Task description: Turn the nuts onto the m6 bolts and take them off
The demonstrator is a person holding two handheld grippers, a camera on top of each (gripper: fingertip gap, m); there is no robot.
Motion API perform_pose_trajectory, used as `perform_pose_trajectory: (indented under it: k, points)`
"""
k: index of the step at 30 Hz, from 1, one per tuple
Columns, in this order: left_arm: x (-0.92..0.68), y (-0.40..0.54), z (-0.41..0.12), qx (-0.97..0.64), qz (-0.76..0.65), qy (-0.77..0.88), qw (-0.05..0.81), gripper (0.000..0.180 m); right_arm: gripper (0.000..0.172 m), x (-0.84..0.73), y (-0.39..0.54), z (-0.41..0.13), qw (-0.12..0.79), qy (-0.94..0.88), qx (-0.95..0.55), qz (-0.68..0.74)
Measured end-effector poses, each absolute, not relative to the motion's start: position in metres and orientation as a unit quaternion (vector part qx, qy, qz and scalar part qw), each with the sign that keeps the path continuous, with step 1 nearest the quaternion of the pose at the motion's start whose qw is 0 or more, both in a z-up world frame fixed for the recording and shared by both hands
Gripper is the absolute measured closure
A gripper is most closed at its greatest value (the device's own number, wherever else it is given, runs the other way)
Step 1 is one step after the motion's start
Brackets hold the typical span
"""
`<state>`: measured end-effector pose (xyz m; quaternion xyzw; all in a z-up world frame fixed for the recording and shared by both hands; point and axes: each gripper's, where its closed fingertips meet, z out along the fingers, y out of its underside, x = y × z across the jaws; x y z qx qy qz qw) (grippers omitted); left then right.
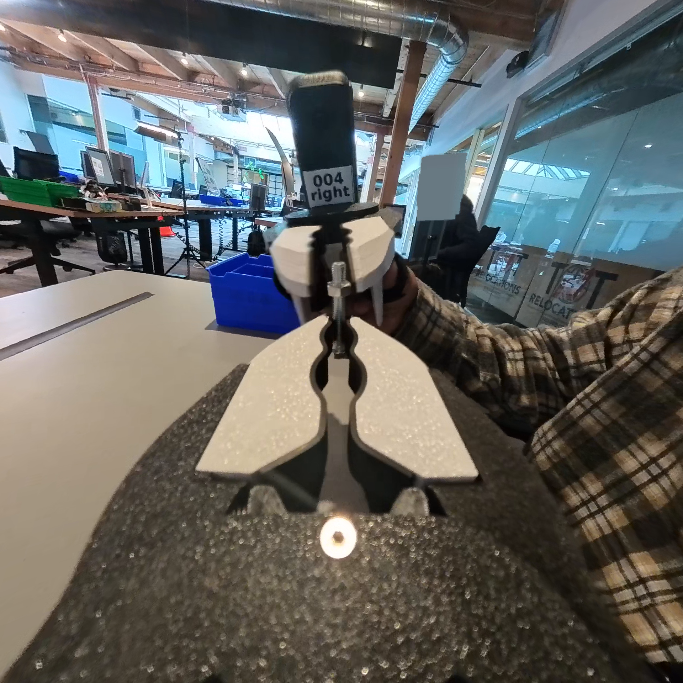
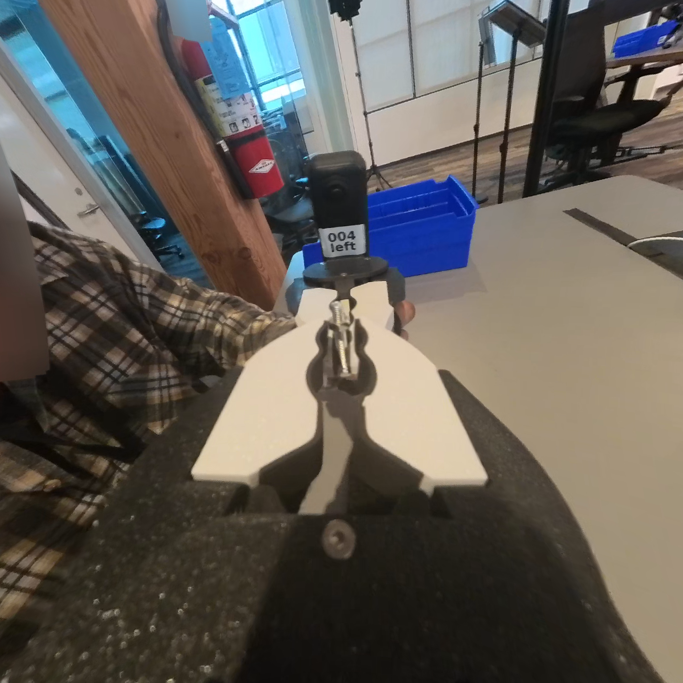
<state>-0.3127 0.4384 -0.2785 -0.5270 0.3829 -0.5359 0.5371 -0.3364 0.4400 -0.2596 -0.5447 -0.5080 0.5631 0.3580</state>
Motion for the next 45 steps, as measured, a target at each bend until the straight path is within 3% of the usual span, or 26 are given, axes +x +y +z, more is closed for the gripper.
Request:
perform_pose_trajectory:
  k: [2, 8, 15, 21, 32, 45]
  points:
    - [-0.313, 0.438, -0.278, -0.527, -0.535, 0.382, 0.538, 0.176, 0.14, -0.336, 0.447, -0.255, 0.385, -0.488, -0.547, 0.561]
    - [-0.314, 0.438, -0.275, -0.524, -0.541, 0.375, 0.541, 0.176, 0.117, -0.34, 0.455, -0.25, 0.426, -0.462, -0.542, 0.557]
    - [-0.315, 0.436, -0.271, -0.517, -0.541, 0.374, 0.549, 0.176, 0.116, -0.327, 0.469, -0.243, 0.452, -0.439, -0.547, 0.552]
    - [-0.317, 0.433, -0.266, -0.506, -0.546, 0.371, 0.555, 0.176, 0.102, -0.346, 0.462, -0.257, 0.425, -0.47, -0.56, 0.534]
    - [-0.318, 0.432, -0.264, -0.5, -0.549, 0.37, 0.558, 0.176, 0.092, -0.342, 0.469, -0.253, 0.428, -0.447, -0.561, 0.55]
    - [-0.318, 0.43, -0.261, -0.493, -0.553, 0.372, 0.56, 0.176, 0.097, -0.328, 0.474, -0.239, 0.457, -0.414, -0.551, 0.562]
